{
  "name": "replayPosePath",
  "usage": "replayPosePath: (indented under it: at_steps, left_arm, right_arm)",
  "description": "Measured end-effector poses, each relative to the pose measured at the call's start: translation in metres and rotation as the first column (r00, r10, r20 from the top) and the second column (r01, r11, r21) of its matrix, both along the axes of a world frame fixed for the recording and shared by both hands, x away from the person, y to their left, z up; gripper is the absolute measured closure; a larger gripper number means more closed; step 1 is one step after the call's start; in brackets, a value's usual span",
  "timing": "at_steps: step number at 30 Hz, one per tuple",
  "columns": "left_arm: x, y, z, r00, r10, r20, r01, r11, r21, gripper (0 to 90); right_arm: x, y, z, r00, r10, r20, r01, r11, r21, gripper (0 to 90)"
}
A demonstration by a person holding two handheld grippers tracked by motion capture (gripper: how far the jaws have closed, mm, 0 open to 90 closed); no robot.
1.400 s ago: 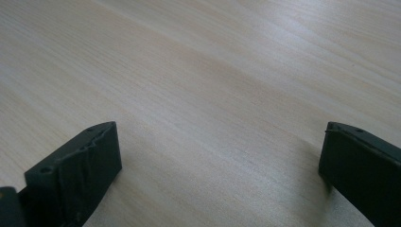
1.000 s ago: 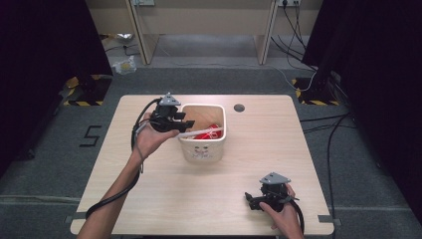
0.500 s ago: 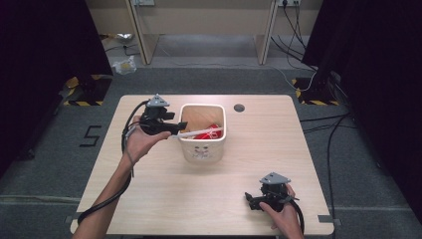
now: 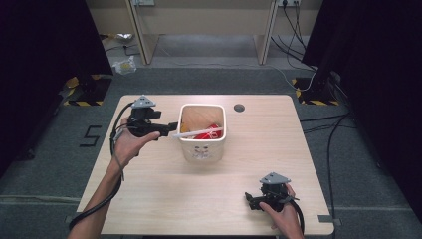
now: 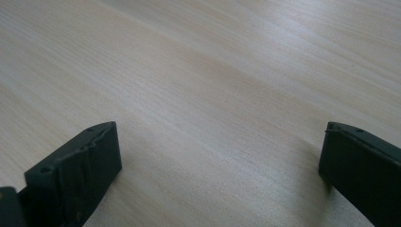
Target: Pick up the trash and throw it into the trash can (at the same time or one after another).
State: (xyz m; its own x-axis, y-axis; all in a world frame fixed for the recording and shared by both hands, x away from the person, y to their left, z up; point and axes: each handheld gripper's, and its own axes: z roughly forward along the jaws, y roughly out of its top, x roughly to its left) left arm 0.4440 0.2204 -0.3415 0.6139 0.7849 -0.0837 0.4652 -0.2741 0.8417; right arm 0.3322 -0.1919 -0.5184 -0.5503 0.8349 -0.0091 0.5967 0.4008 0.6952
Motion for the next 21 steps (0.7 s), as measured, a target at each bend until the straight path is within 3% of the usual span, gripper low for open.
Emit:
replayPosePath:
  at_steps: [7,21]
  left_arm:
    - [-0.007,0.012,-0.004,0.9999,0.014,0.005,-0.014,0.9999,-0.005,17.5]
    - [-0.016,0.039,-0.028,0.9975,0.070,0.010,-0.070,0.9973,-0.023,17.6]
  right_arm:
    - [0.000,0.000,0.000,1.0000,0.005,0.005,-0.005,1.000,-0.003,0.2]
    - [0.000,0.000,0.000,1.0000,0.002,0.001,-0.002,1.000,-0.002,0.2]
